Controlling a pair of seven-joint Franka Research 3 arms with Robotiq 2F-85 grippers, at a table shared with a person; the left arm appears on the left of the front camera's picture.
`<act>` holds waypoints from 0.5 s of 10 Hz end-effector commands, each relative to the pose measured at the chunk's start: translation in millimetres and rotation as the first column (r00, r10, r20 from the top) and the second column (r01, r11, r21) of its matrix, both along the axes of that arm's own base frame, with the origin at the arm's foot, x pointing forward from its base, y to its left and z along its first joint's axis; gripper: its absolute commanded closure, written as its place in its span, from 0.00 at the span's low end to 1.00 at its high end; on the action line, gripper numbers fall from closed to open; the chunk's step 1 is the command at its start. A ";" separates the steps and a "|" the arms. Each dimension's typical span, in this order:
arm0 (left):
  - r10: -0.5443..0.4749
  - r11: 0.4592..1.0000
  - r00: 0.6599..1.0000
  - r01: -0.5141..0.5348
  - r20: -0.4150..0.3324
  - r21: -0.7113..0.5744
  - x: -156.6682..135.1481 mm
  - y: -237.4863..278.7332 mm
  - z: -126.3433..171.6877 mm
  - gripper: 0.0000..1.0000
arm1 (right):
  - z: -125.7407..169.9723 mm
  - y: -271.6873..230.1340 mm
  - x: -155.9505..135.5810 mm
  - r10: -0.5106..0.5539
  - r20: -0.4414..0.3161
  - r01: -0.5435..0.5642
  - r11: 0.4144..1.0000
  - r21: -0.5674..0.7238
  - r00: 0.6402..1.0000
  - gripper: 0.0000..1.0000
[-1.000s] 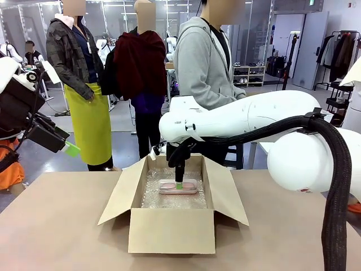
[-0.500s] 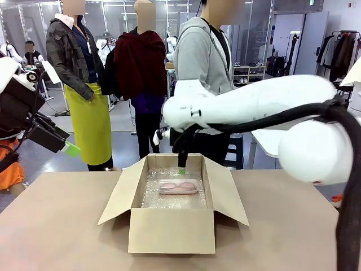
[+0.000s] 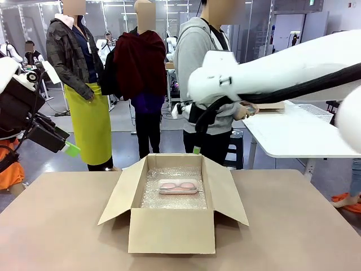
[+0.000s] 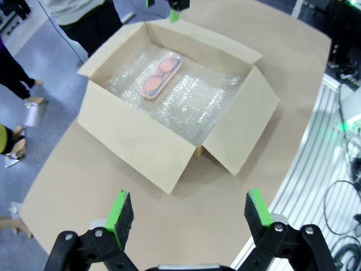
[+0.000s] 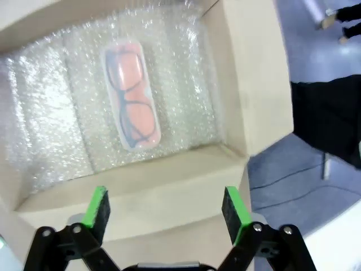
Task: Pack the glasses set securely to prepare it for shipping.
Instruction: Put the Glasses case from the right side of the table into the Package Box.
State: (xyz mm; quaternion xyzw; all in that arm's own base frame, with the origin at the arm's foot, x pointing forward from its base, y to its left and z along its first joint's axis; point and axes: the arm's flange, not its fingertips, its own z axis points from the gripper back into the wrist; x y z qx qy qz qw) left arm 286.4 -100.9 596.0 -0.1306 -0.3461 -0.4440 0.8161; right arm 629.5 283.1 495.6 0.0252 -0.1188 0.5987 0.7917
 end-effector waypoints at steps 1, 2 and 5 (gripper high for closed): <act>-0.004 1.000 1.000 0.004 0.005 -0.004 -0.5 0.7 0.8 0.00 | 8.1 -43.4 -52.0 -0.096 0.044 0.090 0.988 0.124 0.994 0.00; -0.004 1.000 1.000 0.004 0.005 -0.004 -0.5 0.7 0.8 0.00 | 20.4 -71.5 -72.4 -0.160 0.076 0.144 0.972 0.185 0.984 0.00; -0.004 1.000 1.000 0.004 0.005 -0.004 -0.5 0.7 0.8 0.00 | 53.7 -162.5 -153.8 -0.436 0.105 0.387 0.868 0.311 0.894 0.00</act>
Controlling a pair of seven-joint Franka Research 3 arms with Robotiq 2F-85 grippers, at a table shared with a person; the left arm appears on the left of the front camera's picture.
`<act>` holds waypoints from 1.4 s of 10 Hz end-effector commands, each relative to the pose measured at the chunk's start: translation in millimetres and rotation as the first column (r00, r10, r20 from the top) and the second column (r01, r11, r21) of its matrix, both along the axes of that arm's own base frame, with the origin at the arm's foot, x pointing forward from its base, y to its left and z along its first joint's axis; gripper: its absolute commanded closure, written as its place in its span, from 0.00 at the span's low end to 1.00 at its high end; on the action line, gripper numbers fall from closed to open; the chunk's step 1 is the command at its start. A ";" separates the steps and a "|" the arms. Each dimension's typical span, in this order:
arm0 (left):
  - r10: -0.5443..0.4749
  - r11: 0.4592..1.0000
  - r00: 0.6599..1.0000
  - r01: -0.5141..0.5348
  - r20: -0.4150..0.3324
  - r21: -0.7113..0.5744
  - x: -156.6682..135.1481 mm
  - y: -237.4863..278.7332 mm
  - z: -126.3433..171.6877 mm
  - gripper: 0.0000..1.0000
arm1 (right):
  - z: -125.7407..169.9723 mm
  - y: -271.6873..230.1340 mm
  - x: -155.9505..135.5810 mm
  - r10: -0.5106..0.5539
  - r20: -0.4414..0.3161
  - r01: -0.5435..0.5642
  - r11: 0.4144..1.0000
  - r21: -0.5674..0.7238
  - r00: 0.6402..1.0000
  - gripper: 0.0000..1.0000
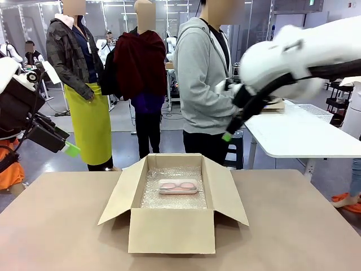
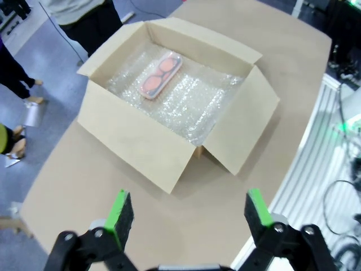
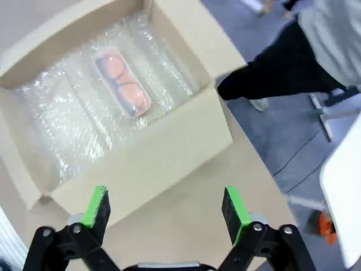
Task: Pack the glasses set securely to prepare it for shipping.
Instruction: Put the Glasses case from the right side of the table into the Package Box.
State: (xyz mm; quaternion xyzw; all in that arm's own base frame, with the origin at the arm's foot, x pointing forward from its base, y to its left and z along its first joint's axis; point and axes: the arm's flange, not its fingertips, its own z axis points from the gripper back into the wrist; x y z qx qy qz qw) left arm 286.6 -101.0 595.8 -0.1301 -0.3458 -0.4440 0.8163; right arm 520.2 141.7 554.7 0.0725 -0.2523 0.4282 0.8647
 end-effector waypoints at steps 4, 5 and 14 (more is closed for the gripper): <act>-0.005 1.000 1.000 0.005 0.005 -0.005 -0.7 0.9 0.9 0.00 | 33.2 -74.2 -112.0 -0.443 -0.093 0.438 0.897 -0.063 0.892 0.00; -0.005 1.000 1.000 0.005 0.005 -0.005 -0.7 0.9 0.9 0.00 | 40.3 -80.2 -123.0 -0.517 -0.087 0.509 0.855 -0.103 0.851 0.00; -0.005 1.000 1.000 0.005 0.005 -0.005 -0.7 0.9 0.9 0.00 | 41.8 -96.4 -138.8 -0.504 -0.075 0.497 0.863 -0.092 0.860 0.00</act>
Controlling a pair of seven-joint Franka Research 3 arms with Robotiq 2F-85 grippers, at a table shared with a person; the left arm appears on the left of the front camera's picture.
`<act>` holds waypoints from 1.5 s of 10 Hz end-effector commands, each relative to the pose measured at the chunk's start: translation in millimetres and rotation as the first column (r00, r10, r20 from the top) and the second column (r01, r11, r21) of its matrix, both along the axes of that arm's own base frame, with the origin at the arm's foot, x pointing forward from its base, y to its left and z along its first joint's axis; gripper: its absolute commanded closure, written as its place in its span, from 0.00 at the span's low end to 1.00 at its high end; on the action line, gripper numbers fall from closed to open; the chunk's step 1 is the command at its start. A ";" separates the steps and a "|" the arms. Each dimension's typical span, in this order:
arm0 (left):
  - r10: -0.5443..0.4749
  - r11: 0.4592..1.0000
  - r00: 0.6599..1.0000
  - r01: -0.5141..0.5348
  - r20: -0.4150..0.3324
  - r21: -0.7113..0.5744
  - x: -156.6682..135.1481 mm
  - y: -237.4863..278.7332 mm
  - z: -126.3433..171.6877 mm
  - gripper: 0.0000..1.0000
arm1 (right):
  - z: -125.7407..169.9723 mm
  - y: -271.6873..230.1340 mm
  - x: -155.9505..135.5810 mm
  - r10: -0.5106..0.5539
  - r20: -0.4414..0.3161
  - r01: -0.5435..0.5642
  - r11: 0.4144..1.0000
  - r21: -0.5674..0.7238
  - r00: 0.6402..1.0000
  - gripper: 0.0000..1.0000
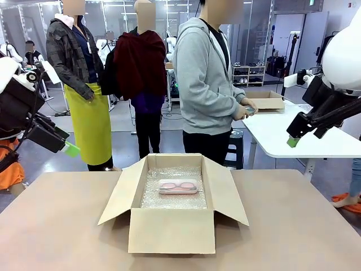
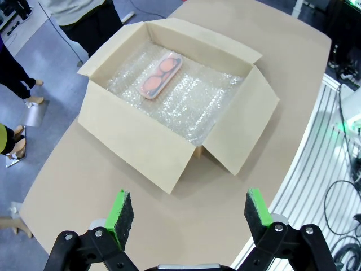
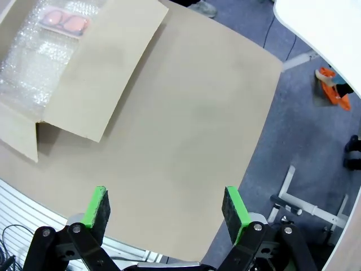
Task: Pack the glasses set securely to prepare it for shipping.
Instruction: Put the Glasses case from the right side of the table into the Package Box.
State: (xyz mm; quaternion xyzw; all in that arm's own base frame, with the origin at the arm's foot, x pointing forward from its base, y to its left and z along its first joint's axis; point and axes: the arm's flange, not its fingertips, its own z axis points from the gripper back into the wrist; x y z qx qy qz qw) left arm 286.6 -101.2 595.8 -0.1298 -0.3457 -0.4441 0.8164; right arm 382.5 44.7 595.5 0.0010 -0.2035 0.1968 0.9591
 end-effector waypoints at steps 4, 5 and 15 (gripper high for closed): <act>-0.005 1.000 1.000 0.005 0.005 -0.005 -0.7 1.1 0.9 0.00 | 1.0 0.6 -1.1 -0.009 0.006 0.009 1.000 -0.009 1.000 0.00; -0.005 1.000 1.000 0.005 0.005 -0.005 -0.7 1.1 0.9 0.00 | 1.0 0.6 -1.1 -0.009 0.006 0.009 1.000 -0.009 1.000 0.00; -0.005 1.000 1.000 0.005 0.005 -0.005 -0.7 1.1 0.9 0.00 | 1.0 0.6 -1.1 -0.009 0.006 0.009 1.000 -0.009 1.000 0.00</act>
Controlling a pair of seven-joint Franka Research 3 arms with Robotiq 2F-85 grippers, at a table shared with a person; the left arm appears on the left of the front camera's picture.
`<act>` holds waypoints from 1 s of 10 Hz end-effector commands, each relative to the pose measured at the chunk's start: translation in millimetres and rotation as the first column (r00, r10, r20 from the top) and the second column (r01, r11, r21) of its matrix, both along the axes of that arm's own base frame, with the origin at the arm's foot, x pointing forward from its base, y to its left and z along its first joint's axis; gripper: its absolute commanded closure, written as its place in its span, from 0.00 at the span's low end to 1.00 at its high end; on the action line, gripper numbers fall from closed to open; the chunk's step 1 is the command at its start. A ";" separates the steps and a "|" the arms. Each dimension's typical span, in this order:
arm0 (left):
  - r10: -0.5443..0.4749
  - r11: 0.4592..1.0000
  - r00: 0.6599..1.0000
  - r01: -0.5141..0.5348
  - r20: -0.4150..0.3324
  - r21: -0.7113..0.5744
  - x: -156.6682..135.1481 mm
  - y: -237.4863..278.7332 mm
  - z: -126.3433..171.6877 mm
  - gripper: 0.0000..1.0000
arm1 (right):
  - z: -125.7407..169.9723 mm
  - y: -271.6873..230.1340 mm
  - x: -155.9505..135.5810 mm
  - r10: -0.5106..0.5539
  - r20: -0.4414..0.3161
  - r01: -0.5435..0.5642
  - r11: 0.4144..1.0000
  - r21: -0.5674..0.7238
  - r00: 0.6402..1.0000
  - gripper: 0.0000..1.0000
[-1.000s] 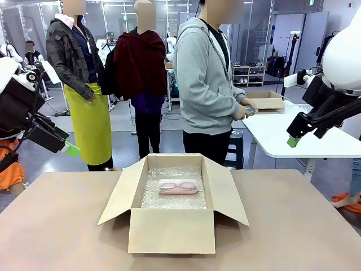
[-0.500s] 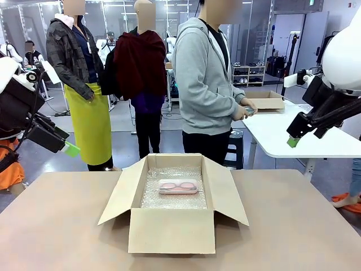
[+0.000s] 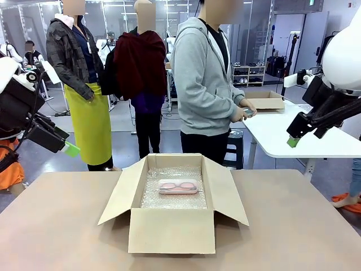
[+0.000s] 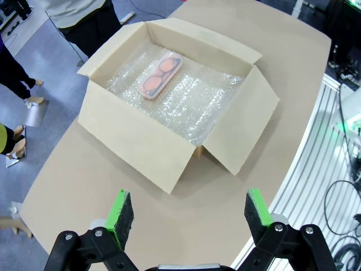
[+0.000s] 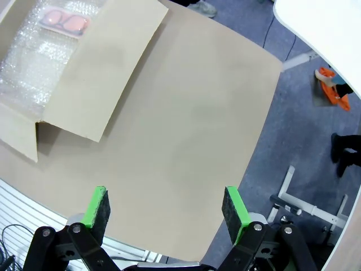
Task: Pack the glasses set securely to prepare it for shipping.
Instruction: Put the Glasses case from the right side of the table into the Package Box.
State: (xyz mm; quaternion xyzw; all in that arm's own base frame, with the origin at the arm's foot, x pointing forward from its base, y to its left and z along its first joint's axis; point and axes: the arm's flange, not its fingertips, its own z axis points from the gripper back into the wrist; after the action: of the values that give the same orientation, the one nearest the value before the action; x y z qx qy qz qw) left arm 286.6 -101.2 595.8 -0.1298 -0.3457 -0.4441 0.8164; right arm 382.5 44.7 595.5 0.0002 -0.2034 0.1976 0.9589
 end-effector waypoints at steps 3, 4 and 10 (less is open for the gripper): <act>-0.005 1.000 1.000 0.005 0.005 -0.005 -0.7 1.0 0.9 0.00 | 1.0 0.6 -1.1 -0.011 0.005 0.011 1.000 -0.007 1.000 0.00; -0.005 1.000 1.000 0.005 0.005 -0.005 -0.7 1.0 0.9 0.00 | 1.0 0.6 -1.1 -0.011 0.005 0.011 1.000 -0.007 1.000 0.00; -0.005 1.000 1.000 0.005 0.005 -0.005 -0.7 1.0 0.9 0.00 | 1.0 0.6 -1.1 -0.011 0.005 0.011 1.000 -0.007 1.000 0.00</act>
State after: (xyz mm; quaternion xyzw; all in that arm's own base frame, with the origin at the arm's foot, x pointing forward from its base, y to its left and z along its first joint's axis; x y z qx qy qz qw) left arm 286.6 -101.2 595.8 -0.1298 -0.3457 -0.4441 0.8164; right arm 382.5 44.4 595.5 0.0002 -0.2034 0.1975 0.9590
